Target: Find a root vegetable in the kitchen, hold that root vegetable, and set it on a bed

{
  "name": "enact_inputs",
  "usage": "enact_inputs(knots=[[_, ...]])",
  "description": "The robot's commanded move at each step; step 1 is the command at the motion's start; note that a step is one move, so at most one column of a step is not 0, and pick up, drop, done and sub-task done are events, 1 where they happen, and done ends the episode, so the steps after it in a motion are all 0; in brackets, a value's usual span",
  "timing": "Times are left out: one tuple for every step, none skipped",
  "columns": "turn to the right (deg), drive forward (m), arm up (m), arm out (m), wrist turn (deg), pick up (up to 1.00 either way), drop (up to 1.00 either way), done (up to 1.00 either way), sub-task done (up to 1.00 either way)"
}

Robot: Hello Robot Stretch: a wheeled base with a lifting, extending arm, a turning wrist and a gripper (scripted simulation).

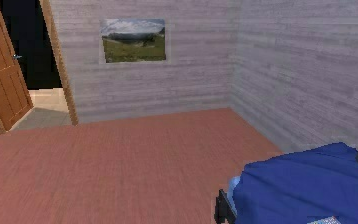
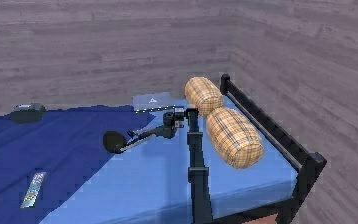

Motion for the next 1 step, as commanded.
enact_inputs(knots=[[0.0, 0.0, 0.0, 0.0, 0.0, 0.0, 1.0, 0.0, 0.0]])
